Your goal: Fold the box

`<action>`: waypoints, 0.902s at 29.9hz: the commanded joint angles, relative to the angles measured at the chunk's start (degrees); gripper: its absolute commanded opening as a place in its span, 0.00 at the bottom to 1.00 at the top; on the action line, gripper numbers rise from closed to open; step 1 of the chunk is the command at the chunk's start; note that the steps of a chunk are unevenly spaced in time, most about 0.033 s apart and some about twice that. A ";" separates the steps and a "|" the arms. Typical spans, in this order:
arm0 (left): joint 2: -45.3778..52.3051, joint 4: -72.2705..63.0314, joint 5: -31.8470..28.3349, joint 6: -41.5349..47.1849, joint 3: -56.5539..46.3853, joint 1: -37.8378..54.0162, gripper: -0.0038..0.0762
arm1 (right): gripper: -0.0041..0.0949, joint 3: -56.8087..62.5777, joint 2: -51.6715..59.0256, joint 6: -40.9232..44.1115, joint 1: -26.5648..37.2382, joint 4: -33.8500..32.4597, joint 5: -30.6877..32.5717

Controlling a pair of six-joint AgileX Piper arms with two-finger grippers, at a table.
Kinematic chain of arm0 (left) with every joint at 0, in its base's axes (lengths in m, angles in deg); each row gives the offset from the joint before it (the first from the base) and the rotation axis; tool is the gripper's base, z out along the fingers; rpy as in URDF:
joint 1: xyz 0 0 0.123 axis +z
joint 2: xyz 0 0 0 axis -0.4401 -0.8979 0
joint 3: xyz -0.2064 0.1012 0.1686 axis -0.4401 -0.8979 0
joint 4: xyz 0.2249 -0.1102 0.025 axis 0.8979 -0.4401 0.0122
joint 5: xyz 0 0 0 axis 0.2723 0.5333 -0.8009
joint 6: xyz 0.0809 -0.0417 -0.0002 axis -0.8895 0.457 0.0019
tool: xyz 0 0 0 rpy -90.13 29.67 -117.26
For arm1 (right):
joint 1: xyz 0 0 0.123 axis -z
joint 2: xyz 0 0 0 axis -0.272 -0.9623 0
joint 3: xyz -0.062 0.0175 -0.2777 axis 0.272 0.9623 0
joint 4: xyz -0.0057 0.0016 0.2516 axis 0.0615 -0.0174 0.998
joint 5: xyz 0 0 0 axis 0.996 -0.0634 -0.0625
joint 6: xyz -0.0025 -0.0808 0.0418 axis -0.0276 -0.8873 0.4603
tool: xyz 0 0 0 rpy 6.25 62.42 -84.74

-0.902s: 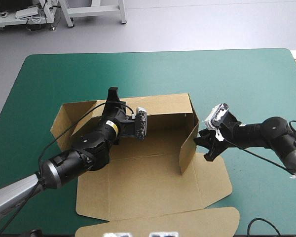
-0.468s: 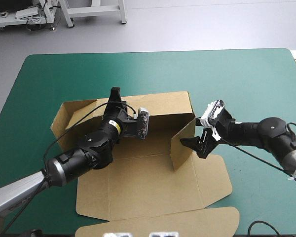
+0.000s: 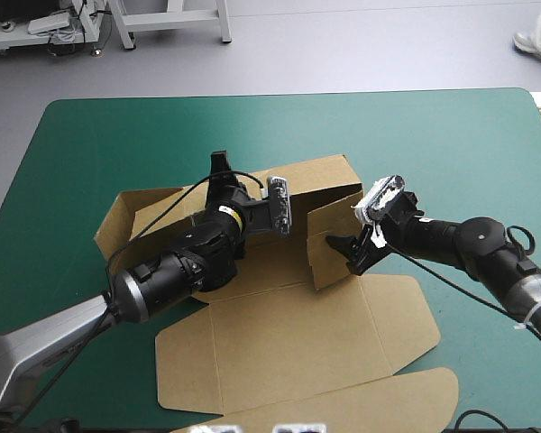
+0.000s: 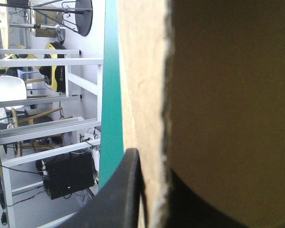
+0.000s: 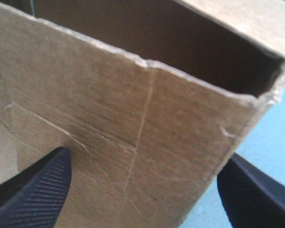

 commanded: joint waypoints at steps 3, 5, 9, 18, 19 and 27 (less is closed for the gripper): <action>1.46 -4.67 -3.32 -0.91 2.28 -2.02 0.07 | 0.77 -1.48 0.09 -0.15 -0.32 3.63 -2.73; 1.46 -6.69 -3.54 -1.57 2.28 -2.02 0.07 | 0.71 -1.48 -0.39 -0.15 -0.32 4.16 -2.76; 1.46 -6.89 -3.85 -1.57 2.28 -2.02 0.07 | 0.42 -1.48 -0.89 -0.15 -0.32 4.45 0.36; 1.68 -9.30 -3.91 -1.82 2.83 -2.49 0.39 | 0.02 -2.07 -0.89 0.91 -0.32 6.06 2.20; 2.13 -10.00 -3.79 -1.58 3.06 -3.17 0.49 | 0.02 -2.37 -0.89 1.27 -0.32 6.06 2.08; 5.65 -8.15 -1.62 -1.17 4.27 -9.81 0.83 | 0.02 -4.55 -1.11 3.31 -0.32 5.57 -4.48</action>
